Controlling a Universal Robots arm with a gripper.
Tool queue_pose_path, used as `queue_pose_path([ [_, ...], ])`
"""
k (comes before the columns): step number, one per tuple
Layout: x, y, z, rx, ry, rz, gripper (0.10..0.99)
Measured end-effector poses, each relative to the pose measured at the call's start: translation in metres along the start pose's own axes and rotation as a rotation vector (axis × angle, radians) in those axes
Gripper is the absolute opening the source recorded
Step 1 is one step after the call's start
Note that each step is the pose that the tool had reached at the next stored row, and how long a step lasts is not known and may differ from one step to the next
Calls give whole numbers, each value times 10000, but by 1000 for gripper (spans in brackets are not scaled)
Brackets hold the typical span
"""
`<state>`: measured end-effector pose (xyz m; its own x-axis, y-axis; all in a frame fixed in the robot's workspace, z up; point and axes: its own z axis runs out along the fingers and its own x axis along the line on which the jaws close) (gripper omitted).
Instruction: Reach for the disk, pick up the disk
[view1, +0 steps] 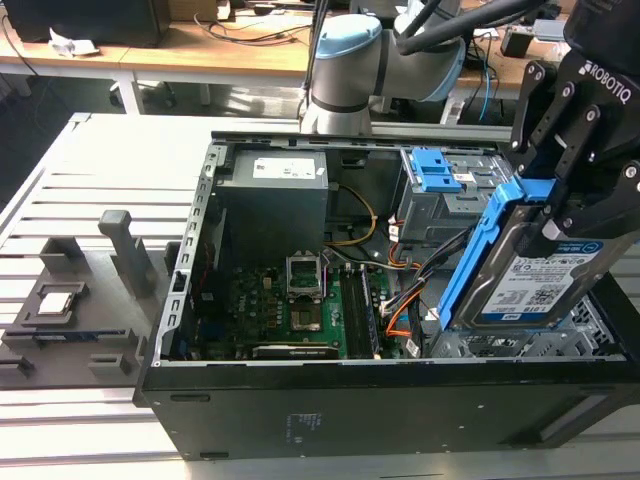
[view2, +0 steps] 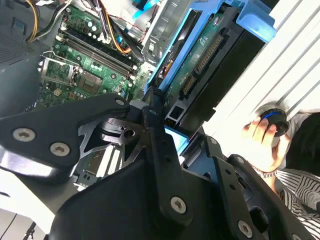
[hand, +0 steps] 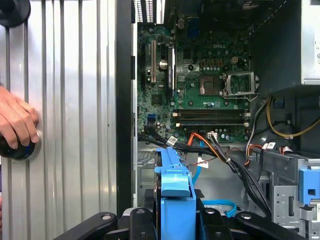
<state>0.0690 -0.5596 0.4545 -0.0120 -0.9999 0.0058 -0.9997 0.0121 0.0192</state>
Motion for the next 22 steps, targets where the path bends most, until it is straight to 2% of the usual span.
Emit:
queue_pose_path([
  [12, -16, -185, 0, -1, 2, 0, 365],
  [18, -99, -249, 11, 0, 0, 1, 365],
  [22, -162, -263, 16, -1, 1, 0, 365],
])
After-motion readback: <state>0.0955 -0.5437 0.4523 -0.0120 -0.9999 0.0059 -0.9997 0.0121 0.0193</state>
